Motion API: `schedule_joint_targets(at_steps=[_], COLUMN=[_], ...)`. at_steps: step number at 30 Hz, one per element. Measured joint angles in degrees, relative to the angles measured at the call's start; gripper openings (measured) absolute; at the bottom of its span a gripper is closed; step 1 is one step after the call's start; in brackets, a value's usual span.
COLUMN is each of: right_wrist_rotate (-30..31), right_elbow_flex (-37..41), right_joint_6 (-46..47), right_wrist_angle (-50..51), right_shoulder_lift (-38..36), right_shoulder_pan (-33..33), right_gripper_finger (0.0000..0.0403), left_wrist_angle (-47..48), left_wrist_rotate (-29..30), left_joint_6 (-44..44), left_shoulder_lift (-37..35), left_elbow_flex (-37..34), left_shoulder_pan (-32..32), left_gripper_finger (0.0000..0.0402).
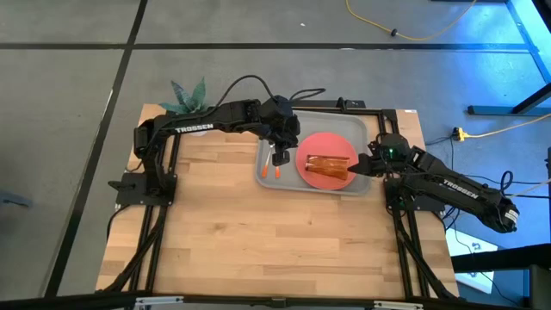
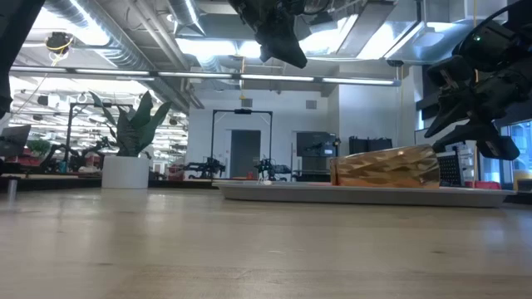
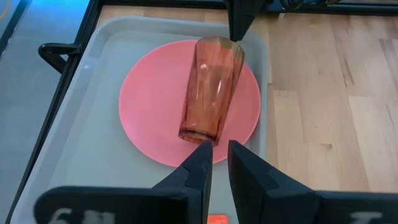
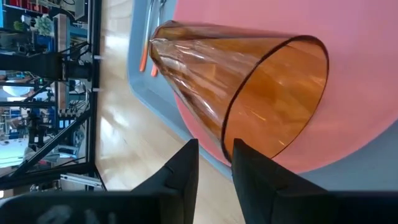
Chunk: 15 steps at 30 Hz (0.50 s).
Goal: Pick and place plate/cup/fork/spoon on tray
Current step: Remove the orange glass from the gray serving tray
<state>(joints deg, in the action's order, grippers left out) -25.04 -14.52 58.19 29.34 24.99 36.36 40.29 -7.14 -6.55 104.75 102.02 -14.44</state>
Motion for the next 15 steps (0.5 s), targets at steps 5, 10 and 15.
schedule_joint_targets(at_steps=[5,10,15], right_wrist_rotate=[1.0,2.6,2.6], right_elbow_flex=[0.0,0.0,0.0], right_joint_6=[-0.1,-0.1,-0.4], right_wrist_angle=[-1.9,-1.8,-2.8], right_shoulder_lift=[0.0,1.2,3.1], right_shoulder_pan=[0.0,0.0,0.0], right_gripper_finger=[0.0096,0.0096,0.0096], left_wrist_angle=[0.0,0.0,0.0], left_wrist_rotate=[0.0,0.0,0.0], left_joint_6=[0.0,0.0,0.0], left_shoulder_lift=[0.0,0.0,0.0], left_elbow_flex=[0.0,0.0,0.0], left_shoulder_pan=[0.0,0.0,0.0], left_gripper_finger=[0.0045,0.0045,0.0045])
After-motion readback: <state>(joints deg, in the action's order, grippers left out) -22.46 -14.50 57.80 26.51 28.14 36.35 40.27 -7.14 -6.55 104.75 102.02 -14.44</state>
